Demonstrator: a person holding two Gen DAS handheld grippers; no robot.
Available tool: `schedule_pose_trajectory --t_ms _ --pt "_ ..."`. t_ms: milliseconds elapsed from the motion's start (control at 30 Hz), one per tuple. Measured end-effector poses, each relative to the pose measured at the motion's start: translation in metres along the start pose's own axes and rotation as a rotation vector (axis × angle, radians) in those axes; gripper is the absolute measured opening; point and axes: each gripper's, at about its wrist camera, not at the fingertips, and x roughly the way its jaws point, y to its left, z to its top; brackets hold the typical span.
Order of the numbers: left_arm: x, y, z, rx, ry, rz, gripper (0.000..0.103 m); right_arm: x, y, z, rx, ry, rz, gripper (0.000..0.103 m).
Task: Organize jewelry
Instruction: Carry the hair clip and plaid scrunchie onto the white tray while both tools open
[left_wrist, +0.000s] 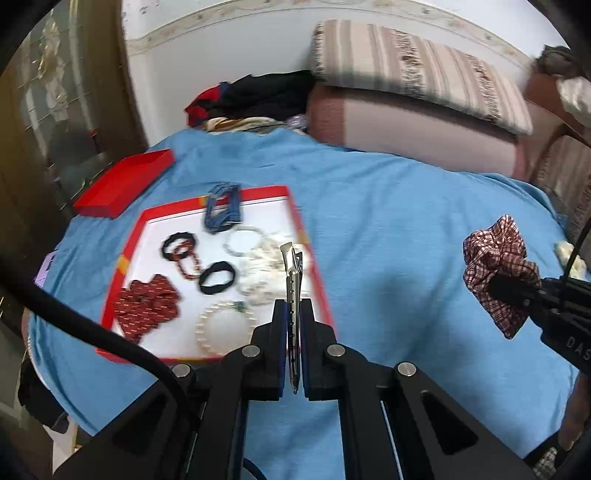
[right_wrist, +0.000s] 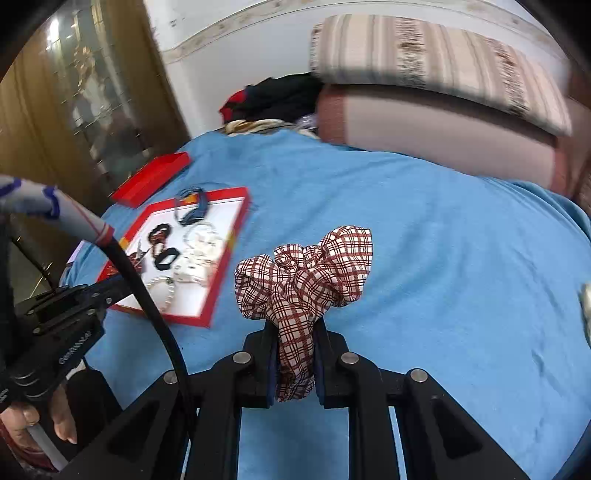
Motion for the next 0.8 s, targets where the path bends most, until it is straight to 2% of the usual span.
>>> schedule_pose_trajectory --t_ms 267,433,633,800 --pt "0.03 0.084 0.03 -0.086 0.027 0.081 0.006 0.055 0.052 0.039 -0.043 0.025 0.107 0.017" --pt "0.055 0.128 0.055 -0.124 0.042 0.117 0.006 0.089 0.076 0.052 -0.037 0.072 0.191 0.017" --pt "0.095 0.154 0.08 -0.143 0.08 0.108 0.006 0.121 0.104 0.061 -0.063 0.1 0.256 0.017" --pt "0.129 0.165 0.098 -0.155 0.109 0.082 0.006 0.15 0.113 0.084 -0.071 0.102 0.243 0.017"
